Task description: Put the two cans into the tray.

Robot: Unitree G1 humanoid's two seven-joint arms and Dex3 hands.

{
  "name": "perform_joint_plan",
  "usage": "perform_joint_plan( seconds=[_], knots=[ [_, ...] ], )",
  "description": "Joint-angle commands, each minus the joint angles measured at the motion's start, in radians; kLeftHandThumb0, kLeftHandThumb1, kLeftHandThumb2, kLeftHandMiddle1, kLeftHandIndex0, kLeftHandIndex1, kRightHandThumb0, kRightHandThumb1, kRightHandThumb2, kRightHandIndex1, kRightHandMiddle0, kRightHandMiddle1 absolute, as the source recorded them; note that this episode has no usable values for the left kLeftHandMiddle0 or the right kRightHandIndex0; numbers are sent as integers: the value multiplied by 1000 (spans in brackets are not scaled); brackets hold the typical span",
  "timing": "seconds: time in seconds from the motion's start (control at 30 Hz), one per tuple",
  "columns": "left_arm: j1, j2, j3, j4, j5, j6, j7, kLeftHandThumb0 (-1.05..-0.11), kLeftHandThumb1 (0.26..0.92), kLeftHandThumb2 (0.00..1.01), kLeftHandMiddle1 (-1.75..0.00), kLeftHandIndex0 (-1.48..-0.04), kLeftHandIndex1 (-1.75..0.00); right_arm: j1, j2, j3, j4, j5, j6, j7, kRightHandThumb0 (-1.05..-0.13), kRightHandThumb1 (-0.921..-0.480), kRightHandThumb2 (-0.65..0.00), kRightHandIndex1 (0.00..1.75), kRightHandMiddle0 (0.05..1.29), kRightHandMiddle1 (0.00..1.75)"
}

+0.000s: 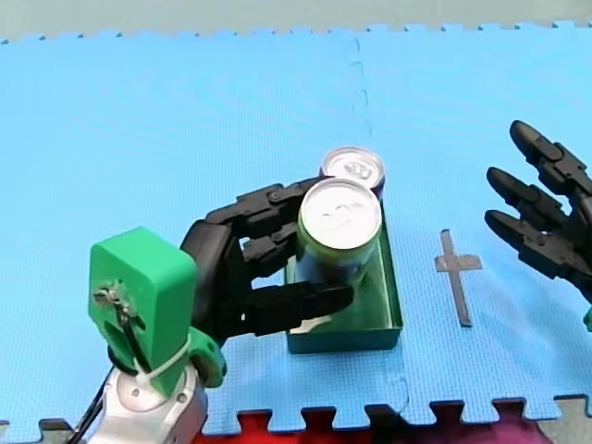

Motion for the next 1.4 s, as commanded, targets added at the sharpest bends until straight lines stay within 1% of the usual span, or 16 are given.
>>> perform_joint_plan(
  seconds=[0.0, 0.23, 0.37, 0.5, 0.7, 0.8, 0.97, 1.1, 1.23, 1.37],
  knots=[
    [-7, 4, 8, 4, -6, -16, -4, -383, 749, 0, 0, -1288, 0, 2, -6, -2, -6, 5, 1, 1, -1048, -921, -190, 1, 253, 1],
    [-10, 3, 12, 3, -7, -14, -7, -381, 750, 0, 0, -1285, 0, 3, -7, -2, -11, 6, 3, 0, -1048, -921, -198, 1, 255, 2],
    [-11, 2, 12, -1, -7, -10, -5, -380, 750, 0, 0, -1284, 0, 6, -6, -1, -23, 6, 6, -2, -1048, -921, -201, 1, 256, 2],
    [-10, 1, 11, -8, -7, -6, -4, -380, 749, 0, 0, -1284, 0, 11, -4, 2, -43, 6, 18, -10, -1048, -921, -206, 1, 260, 3],
    [-7, 1, 11, -13, -7, -3, -3, -382, 749, 0, 0, -1284, 0, 16, -1, 5, -61, 6, 37, -22, -1048, -921, -212, 4, 267, 6],
    [-7, 2, 13, -9, -7, -4, -3, -382, 749, 0, 0, -1283, 0, 18, -2, 6, -69, 7, 43, -23, -1048, -921, -214, 5, 271, 7],
    [-7, 6, 26, 19, -11, -21, -10, -380, 749, 0, 0, -1282, 0, 19, -4, 6, -73, 9, 49, -23, -1048, -921, -219, 7, 277, 9],
    [-6, 5, 35, 38, -13, -33, -14, -378, 750, 0, 0, -1281, 0, 17, -5, 5, -70, 10, 49, -23, -1048, -921, -222, 8, 282, 10],
    [8, 6, 36, 24, -16, -26, -15, -378, 751, 0, 0, -1281, 0, 16, -6, 5, -68, 10, 47, -24, -1048, -921, -225, 10, 287, 11],
    [29, 11, 30, -11, -20, -11, -18, -380, 748, 0, -2, -1284, -2, 14, -7, 5, -66, 11, 46, -24, -1048, -921, -229, 12, 292, 11]
  ],
)
